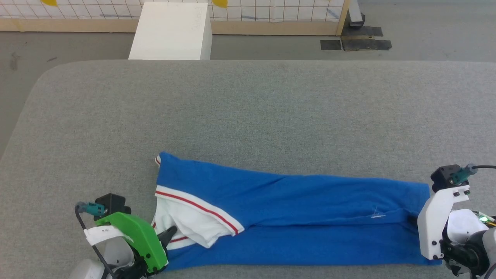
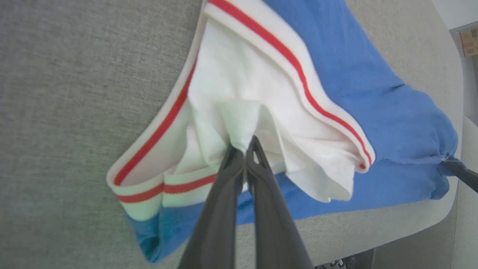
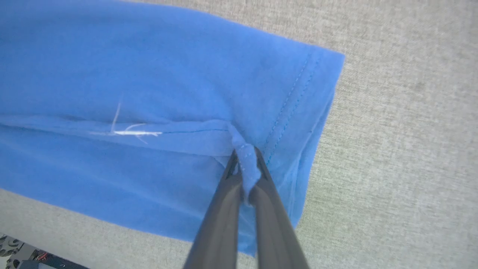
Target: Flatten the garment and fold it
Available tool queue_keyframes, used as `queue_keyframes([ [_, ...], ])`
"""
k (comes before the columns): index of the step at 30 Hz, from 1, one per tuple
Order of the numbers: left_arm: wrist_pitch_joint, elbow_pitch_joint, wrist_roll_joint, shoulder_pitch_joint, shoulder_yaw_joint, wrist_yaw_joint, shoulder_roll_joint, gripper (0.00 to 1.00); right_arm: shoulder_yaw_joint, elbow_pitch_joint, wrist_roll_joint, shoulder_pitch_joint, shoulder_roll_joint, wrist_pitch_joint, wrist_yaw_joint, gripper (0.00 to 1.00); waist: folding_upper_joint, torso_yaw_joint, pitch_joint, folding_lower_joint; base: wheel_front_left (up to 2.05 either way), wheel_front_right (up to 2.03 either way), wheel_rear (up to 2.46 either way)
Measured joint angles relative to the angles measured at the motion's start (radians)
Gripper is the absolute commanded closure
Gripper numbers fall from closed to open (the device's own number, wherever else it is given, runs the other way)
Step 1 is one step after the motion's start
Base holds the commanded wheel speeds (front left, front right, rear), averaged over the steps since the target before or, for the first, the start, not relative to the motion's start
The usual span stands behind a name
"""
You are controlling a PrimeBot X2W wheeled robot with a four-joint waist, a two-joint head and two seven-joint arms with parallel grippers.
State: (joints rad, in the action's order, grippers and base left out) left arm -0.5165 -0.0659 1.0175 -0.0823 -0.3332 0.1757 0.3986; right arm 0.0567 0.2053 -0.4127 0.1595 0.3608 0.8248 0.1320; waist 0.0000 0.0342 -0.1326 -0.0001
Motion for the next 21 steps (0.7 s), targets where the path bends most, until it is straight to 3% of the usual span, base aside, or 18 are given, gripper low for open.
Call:
queue_keyframes([
  [1, 0.006, -0.007, 0.0, -0.001, 0.002, -0.001, 0.0, 0.0, 0.0, 0.004, 0.0, 0.0, -0.002, -0.007, 0.0, 0.58, 0.0, -0.001, 0.001, 0.0, 0.0, 0.0, 0.0],
  [2, 0.007, -0.012, 0.001, -0.001, 0.003, -0.003, 0.0, 0.0, 0.001, 0.006, 0.0, 0.0, -0.003, -0.011, 0.0, 0.0, 0.0, -0.001, 0.004, 0.0, 0.0, 0.0, 0.0],
  [7, -0.019, 0.018, -0.004, -0.002, 0.007, 0.003, 0.037, 0.0, -0.013, 0.002, -0.012, 0.0, 0.002, -0.025, 0.0, 0.0, 0.0, -0.005, 0.03, 0.0, 0.0, 0.0, 0.0],
  [15, -0.063, 0.173, -0.006, -0.02, 0.073, 0.058, 0.124, 0.0, -0.085, -0.114, -0.06, -0.02, 0.04, 0.006, 0.0, 0.0, 0.0, -0.009, 0.089, 0.0, 0.0, 0.0, 0.0],
  [17, -0.029, 0.204, -0.013, -0.03, 0.102, 0.06, 0.13, 0.0, -0.122, -0.143, -0.071, -0.023, 0.043, 0.011, 0.0, 0.0, 0.0, -0.01, 0.099, 0.0, 0.0, 0.0, 0.0],
  [21, 0.136, 0.244, -0.082, -0.058, 0.149, 0.0, 0.133, 0.0, -0.192, -0.18, -0.076, -0.031, 0.046, 0.02, 0.0, 0.0, 0.0, -0.014, 0.103, 0.0, 0.0, 0.0, 0.0],
])
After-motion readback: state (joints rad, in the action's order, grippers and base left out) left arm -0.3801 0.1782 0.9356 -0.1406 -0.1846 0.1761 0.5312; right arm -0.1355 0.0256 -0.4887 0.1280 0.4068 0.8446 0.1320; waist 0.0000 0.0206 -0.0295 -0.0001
